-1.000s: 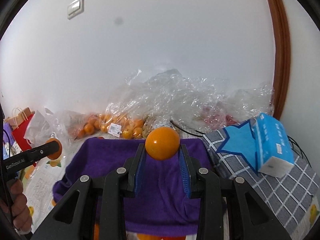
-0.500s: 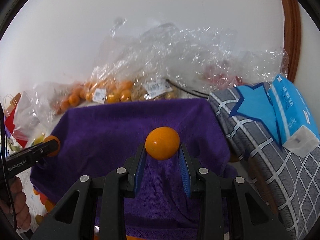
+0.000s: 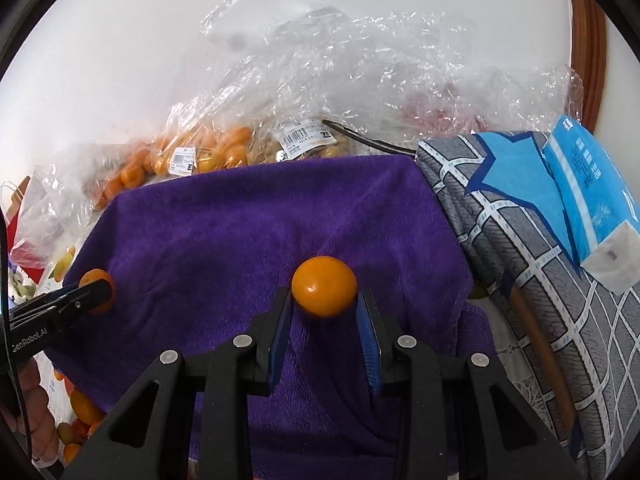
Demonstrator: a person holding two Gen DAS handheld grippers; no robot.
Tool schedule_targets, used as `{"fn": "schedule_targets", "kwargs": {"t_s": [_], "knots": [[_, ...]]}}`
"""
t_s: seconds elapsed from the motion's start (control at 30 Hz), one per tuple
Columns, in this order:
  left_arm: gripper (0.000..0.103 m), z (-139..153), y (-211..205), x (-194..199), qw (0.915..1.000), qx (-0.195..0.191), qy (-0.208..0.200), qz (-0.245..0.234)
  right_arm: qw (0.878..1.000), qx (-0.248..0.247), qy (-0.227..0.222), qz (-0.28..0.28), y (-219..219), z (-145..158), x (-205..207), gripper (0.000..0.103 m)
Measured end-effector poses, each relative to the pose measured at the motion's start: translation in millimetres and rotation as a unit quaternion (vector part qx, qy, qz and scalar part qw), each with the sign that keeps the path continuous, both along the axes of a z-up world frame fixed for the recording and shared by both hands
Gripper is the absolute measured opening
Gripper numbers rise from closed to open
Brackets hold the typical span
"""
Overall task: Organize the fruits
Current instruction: 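Carry both oranges onto the purple towel and open the right tool, then open the left tool to drop its orange on the towel, withdraw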
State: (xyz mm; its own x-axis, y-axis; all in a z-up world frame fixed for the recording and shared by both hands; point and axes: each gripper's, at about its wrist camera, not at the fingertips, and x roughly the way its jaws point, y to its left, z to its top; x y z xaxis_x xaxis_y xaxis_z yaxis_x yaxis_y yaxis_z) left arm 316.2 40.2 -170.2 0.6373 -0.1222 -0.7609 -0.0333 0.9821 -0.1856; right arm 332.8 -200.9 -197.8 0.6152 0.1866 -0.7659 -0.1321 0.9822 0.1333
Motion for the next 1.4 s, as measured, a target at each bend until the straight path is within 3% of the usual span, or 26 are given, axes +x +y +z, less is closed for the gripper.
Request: {"fn": "schedule_targets", "kwargs": {"t_s": [0.17, 0.23, 0.3, 0.43, 0.67, 0.83, 0.97, 1.07, 1.23, 1.4], "knots": [[0.039, 0, -1, 1, 1.0000, 0.001, 0.004, -0.002, 1.000, -0.005, -0.002, 0.006, 2, 2, -3, 0.033], [0.039, 0, -1, 0, 1.0000, 0.001, 0.006, -0.001, 1.000, -0.009, -0.007, 0.008, 3, 5, -5, 0.041], [0.039, 1, -2, -1, 1.0000, 0.000, 0.005, 0.000, 1.000, -0.010, -0.010, 0.008, 3, 9, -8, 0.060], [0.051, 7, -1, -6, 1.0000, -0.005, -0.007, -0.001, 0.999, 0.000, -0.037, -0.001, 1, 21, -16, 0.061], [0.052, 31, -5, -23, 0.9984, 0.015, -0.054, 0.010, 0.996, -0.014, -0.088, -0.031, -3, 41, -34, 0.063], [0.052, 54, -7, -42, 0.9965, -0.002, -0.083, 0.001, 0.993, -0.011, -0.111, -0.044, -10, 62, -61, 0.063], [0.052, 68, -12, -71, 0.9945, -0.002, -0.104, -0.014, 0.990, -0.043, -0.130, -0.045, -10, 76, -90, 0.063], [0.052, 75, -13, -95, 0.9945, -0.013, -0.098, -0.035, 0.991, -0.045, -0.119, -0.044, -13, 82, -111, 0.063], [0.052, 78, -2, -132, 0.9944, -0.014, -0.095, -0.044, 0.995, -0.004, -0.090, -0.049, -18, 83, -145, 0.063], [0.052, 67, 16, -158, 0.9962, -0.006, -0.079, -0.034, 0.998, 0.000, -0.054, -0.024, -5, 73, -166, 0.063]]}}
